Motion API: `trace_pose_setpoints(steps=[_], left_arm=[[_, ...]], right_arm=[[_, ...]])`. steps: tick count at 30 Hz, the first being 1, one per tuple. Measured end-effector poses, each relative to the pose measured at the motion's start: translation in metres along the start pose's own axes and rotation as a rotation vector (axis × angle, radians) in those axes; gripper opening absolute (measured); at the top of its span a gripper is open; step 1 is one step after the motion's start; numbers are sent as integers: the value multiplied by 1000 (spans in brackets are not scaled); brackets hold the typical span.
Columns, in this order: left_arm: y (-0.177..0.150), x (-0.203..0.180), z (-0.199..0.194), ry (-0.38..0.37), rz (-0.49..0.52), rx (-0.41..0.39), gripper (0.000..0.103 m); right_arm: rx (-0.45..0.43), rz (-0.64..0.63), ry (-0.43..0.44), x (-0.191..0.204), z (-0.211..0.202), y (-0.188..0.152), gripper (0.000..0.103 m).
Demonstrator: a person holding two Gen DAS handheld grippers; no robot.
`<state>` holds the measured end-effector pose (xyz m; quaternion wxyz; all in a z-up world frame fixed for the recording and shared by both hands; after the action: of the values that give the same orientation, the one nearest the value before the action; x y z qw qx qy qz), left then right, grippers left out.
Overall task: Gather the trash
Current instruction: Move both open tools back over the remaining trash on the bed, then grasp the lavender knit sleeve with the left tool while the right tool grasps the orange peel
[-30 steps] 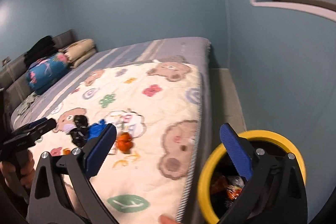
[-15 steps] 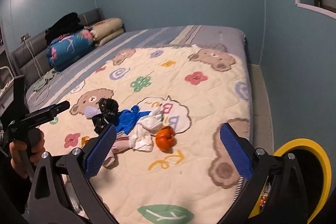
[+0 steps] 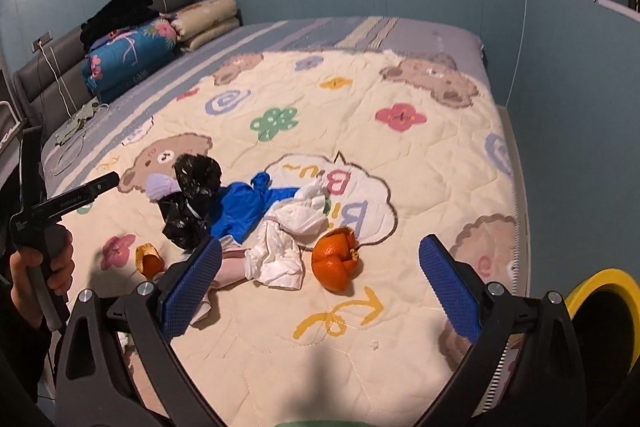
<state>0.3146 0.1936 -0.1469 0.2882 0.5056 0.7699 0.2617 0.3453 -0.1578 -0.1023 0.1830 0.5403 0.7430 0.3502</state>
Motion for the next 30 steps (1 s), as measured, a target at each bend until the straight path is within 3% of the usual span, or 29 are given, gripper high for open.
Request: trace_pose_setpoints(steps=[12,22,25,30], left_arm=[[3,26,48,66,-37,54,94],[10,15,83,83,-13,84,94],[11,8,94,79,-3,95,94],[9,-3,102,51,20,94,83]], right_arm=[[62,-16,-83,-6,48,-9,95],[105,16,-63,-8,76,-16,94],[120,17,-63,-8,85,-18,86],[151,31,-61,-10,100,-22,78]])
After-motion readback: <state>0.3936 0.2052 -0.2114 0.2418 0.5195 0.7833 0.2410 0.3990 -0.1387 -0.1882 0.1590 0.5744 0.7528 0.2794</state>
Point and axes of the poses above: each gripper's, at about its wrist camera, not at the fingertips, and z roughly the way its jaws point, x to its left, y to its top, the point moved 3 cm from there along z, roughly the way its jaws point
